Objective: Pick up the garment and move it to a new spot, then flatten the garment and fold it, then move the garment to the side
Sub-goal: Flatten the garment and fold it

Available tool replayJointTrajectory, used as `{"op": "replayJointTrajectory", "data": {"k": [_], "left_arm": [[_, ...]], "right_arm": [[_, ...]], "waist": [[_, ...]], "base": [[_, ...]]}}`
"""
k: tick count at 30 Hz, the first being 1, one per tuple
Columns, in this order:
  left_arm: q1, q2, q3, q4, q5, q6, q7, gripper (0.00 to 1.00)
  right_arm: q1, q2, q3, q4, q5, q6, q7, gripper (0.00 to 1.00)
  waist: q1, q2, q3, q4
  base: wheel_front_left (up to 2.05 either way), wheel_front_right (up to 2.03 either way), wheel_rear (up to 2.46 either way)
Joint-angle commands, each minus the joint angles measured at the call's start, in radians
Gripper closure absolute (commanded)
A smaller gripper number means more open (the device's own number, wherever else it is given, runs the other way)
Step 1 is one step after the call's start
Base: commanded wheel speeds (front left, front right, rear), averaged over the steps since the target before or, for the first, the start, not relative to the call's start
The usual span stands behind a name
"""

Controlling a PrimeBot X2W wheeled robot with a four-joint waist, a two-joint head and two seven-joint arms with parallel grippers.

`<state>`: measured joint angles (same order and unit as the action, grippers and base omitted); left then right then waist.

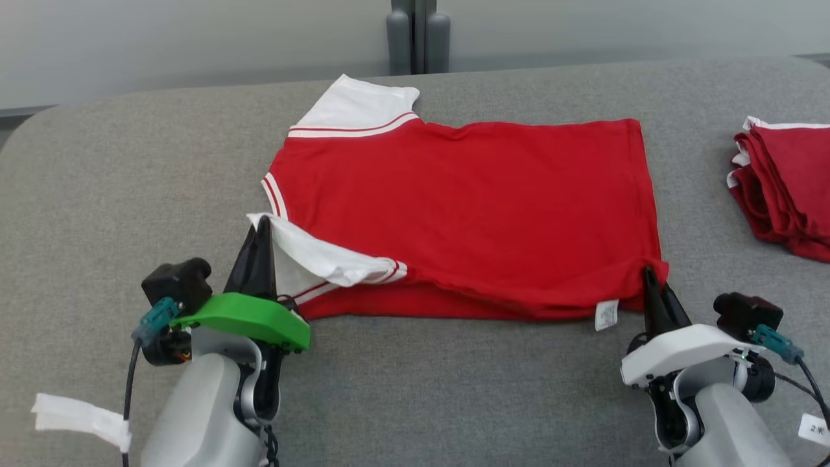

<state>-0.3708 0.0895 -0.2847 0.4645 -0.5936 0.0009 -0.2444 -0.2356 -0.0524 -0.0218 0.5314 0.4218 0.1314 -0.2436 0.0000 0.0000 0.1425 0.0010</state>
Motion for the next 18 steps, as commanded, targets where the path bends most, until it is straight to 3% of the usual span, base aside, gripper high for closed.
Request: {"op": "replayJointTrajectory", "data": {"k": [1, 17, 18], "left_arm": [[-0.044, 0.000, 0.009, 0.028, 0.014, -0.007, -0.008, 1.00], [-0.232, -0.024, 0.064, 0.238, 0.083, -0.051, -0.021, 1.00], [-0.235, -0.025, 0.070, 0.245, 0.086, -0.049, -0.021, 1.00]], "right_arm": [[-0.037, -0.003, 0.003, 0.018, -0.009, -0.002, -0.005, 1.00], [-0.191, 0.001, 0.030, 0.168, -0.004, -0.002, -0.023, 1.00], [-0.194, 0.001, 0.030, 0.171, -0.003, -0.002, -0.023, 0.95]], "waist": [[0.0000, 0.0000, 0.078, -0.044], [0.0000, 0.0000, 0.134, -0.073], [0.0000, 0.0000, 0.132, -0.074]], "base": [[0.00, 0.00, 0.00], [0.00, 0.00, 0.00], [0.00, 0.00, 0.00]]}}
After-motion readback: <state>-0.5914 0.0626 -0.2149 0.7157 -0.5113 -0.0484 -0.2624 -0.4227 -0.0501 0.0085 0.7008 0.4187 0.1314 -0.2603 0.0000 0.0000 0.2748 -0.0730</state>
